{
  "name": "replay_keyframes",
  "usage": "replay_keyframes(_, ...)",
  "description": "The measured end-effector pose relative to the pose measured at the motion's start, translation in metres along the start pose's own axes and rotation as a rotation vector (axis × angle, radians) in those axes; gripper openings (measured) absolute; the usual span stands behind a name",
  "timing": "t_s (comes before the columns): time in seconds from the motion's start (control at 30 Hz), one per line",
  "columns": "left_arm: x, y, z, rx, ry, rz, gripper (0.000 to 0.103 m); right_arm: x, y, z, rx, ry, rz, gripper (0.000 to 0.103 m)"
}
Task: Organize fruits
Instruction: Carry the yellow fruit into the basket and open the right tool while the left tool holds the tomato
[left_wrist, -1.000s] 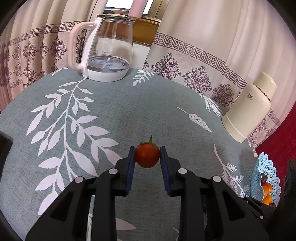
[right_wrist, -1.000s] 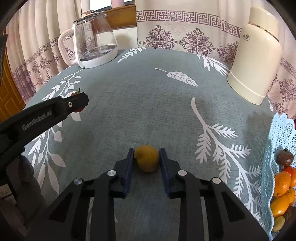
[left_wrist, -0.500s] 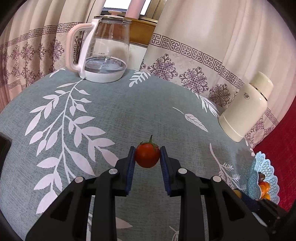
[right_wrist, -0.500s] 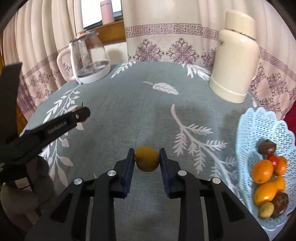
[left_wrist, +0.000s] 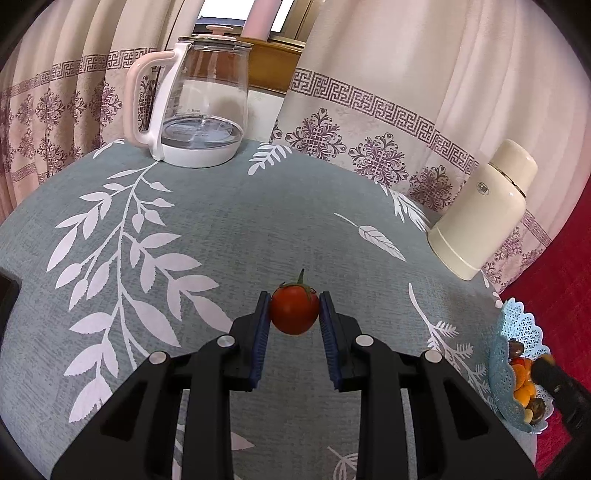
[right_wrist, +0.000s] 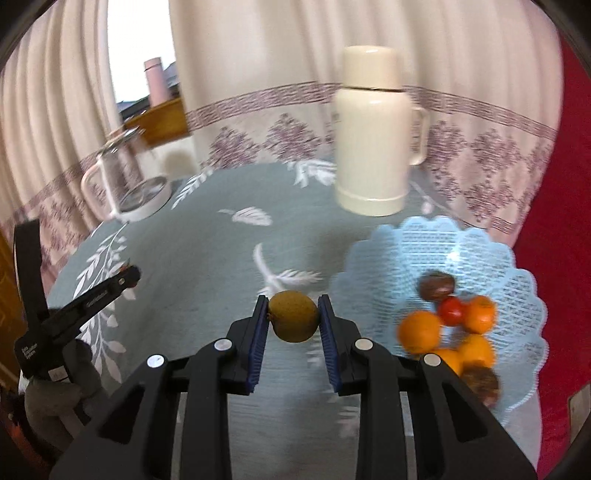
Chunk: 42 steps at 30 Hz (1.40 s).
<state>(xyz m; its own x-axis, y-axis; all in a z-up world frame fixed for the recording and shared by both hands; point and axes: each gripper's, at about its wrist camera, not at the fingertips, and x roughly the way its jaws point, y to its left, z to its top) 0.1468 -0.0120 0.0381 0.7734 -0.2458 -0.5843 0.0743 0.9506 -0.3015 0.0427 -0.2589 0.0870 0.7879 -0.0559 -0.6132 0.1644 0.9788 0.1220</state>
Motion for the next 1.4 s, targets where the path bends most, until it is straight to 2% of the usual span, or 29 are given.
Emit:
replay_keyframes(0.2,0.0,-0.002,-0.001,0.005,0.0,-0.001,0.027,-0.005,-0.04,-0.005,0.08,0.008,-0.07,0.027)
replay_keyframes(0.43,0.001,-0.003,-0.002,0.011,0.001,0.0,0.027,0.013,-0.066,-0.018,0.149,0.062,-0.098,0.027)
replay_keyframes(0.83,0.001,-0.003,-0.003,0.011,0.003,-0.001,0.027,0.023,-0.075,-0.027,0.202,0.086,-0.092,0.029)
replay_keyframes(1.07,0.001,-0.005,-0.003,0.017,0.001,-0.003,0.027,0.007,-0.081,-0.031,0.245,0.04,-0.052,0.029)
replay_keyframes(1.27,0.001,-0.007,-0.004,0.026,0.0,-0.005,0.027,-0.012,-0.085,-0.037,0.267,-0.005,-0.054,0.031)
replay_keyframes(1.3,0.0,-0.007,-0.004,0.028,0.0,-0.006,0.027,-0.016,-0.086,-0.038,0.265,-0.017,-0.067,0.033)
replay_keyframes(1.37,0.001,-0.008,-0.005,0.034,0.0,-0.007,0.027,-0.025,-0.087,-0.043,0.26,-0.044,-0.102,0.044)
replay_keyframes(1.4,0.001,-0.009,-0.005,0.037,0.0,-0.009,0.027,-0.029,-0.087,-0.046,0.254,-0.055,-0.12,0.045)
